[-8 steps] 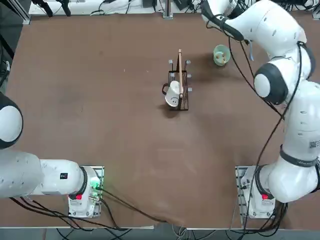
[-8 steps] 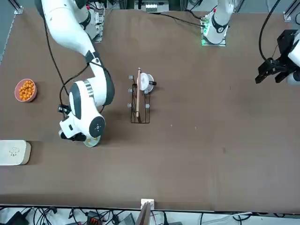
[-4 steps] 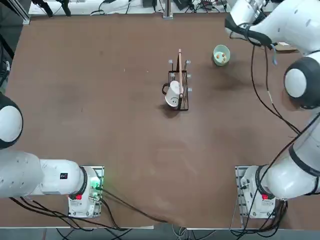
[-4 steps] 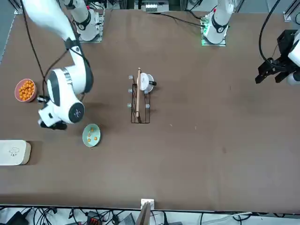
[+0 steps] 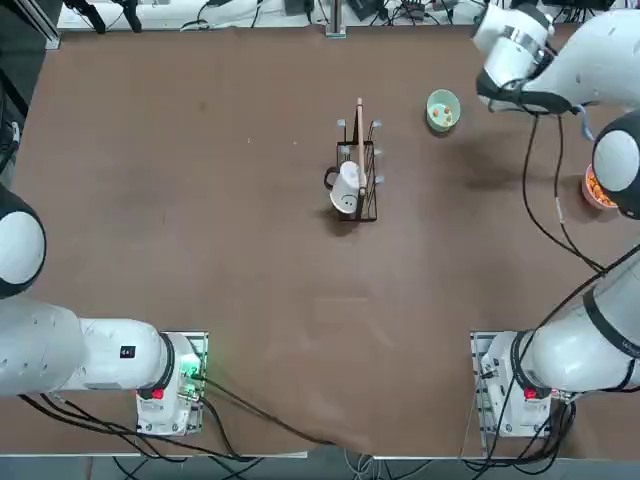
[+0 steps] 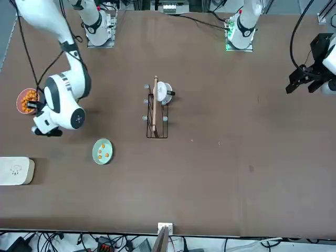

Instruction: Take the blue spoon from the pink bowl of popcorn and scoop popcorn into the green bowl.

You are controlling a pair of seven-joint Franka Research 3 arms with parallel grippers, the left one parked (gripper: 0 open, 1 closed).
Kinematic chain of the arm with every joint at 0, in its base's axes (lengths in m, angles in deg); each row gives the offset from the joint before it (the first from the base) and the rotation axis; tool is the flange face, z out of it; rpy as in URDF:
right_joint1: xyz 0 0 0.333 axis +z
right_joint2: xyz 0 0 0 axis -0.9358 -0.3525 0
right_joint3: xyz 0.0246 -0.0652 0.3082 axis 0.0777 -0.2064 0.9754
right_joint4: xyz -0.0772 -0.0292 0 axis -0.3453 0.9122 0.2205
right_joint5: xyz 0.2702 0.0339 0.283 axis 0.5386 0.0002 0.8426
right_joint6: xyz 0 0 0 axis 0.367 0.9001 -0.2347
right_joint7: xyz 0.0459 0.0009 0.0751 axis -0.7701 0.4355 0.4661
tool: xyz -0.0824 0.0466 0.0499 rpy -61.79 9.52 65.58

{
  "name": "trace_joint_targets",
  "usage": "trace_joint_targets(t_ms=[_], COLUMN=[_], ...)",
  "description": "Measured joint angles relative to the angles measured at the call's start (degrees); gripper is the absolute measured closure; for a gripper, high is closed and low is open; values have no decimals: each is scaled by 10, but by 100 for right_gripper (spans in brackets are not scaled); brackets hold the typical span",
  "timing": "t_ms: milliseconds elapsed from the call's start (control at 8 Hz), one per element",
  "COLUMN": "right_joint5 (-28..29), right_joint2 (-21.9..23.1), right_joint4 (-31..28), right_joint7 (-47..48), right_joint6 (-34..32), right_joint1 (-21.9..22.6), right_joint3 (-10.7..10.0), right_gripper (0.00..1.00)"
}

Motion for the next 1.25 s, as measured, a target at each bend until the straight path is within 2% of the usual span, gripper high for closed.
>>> trace_joint_targets(t_ms=[125, 375, 625, 875, 1000, 1250], right_joint5=[-28, -48, -77, -101, -102, -103], right_joint2=[-1, -1, -5, -11, -15, -20], right_joint4=[-33, -75, -104, -126, -129, -129], right_joint7=[32, 65, 111, 135, 136, 138], right_joint6=[33, 90, 135, 147, 149, 149], right_joint1=[-30, -69, -90, -103, -104, -104], right_joint3=[-1, -2, -1, -1, -1, 0], right_gripper=[89, 89, 89, 87, 72, 37])
